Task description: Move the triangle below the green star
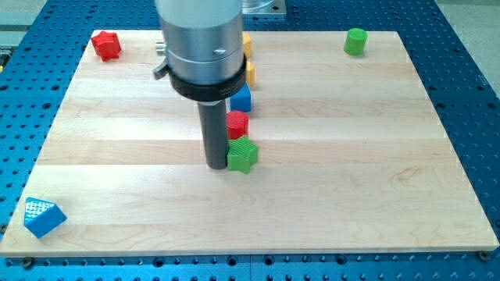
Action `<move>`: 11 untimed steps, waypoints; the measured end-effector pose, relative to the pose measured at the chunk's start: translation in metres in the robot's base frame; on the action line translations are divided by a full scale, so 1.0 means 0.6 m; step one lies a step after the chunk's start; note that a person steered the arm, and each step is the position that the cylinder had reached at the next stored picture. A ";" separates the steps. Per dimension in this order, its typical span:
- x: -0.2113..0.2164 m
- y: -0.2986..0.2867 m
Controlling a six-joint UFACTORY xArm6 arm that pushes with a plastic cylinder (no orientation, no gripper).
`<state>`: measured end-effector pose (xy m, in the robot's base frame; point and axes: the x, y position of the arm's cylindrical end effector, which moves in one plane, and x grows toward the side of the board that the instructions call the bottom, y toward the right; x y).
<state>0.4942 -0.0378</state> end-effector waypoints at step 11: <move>0.125 -0.118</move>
<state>0.5693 -0.1083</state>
